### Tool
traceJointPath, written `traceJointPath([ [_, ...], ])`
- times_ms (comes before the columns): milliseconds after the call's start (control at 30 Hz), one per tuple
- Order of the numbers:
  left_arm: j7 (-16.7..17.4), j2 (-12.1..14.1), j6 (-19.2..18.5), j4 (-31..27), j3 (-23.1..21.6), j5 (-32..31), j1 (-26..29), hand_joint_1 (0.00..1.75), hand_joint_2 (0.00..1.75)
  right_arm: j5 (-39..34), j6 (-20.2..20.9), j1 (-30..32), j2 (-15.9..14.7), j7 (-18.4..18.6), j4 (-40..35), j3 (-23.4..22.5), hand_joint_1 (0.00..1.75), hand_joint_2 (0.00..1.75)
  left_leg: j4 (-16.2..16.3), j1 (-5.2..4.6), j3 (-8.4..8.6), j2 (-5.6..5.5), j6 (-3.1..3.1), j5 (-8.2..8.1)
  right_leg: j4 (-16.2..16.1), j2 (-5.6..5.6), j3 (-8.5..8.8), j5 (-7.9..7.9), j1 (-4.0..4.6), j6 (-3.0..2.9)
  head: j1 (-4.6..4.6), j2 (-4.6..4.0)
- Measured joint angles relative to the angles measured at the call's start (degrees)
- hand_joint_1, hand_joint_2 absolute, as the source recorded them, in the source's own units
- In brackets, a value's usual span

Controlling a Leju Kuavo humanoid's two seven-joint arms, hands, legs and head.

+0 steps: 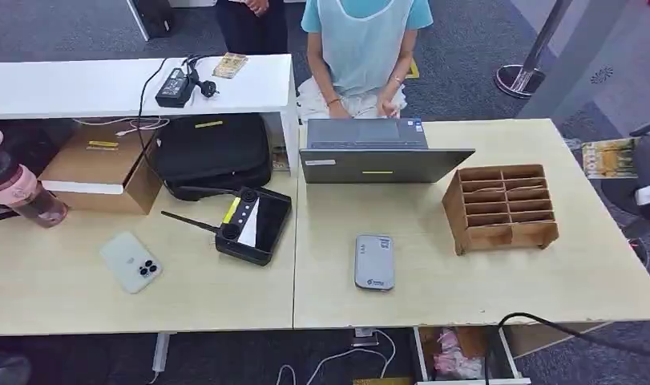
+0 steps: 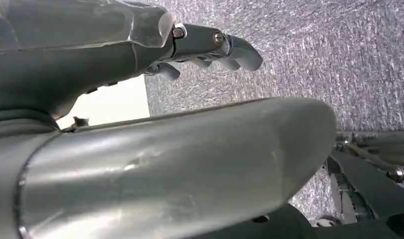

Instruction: Pass the card to the sensor for recognition and then transmit it.

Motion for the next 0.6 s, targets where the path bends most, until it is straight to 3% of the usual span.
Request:
traceJointPath([
  [400, 0.00, 0.02, 0.48, 0.00, 0.02, -0.50, 0.06, 0.00, 0.00, 2.12, 4.85, 1.38, -0.48, -0.39, -1.53, 3.81, 1.75, 1.75, -0.01, 0.00, -0.06, 0.00, 0.00, 0.00, 0.00, -0.02, 0.01, 0.00, 0.00, 0.00, 0.04, 0.00],
  [600, -0.17, 0.00, 0.72, 0.00, 0.02, -0.28, 0.05, 0.00, 0.00, -2.21, 7.41, -1.59, -0.55, -0.17, 0.46, 11.13, 1.75, 1.75, -0.02, 0.01, -0.04, 0.00, -0.01, 0.01, 0.01, -0.02, 0.01, 0.00, 0.01, 0.00, 0.02, 0.00],
])
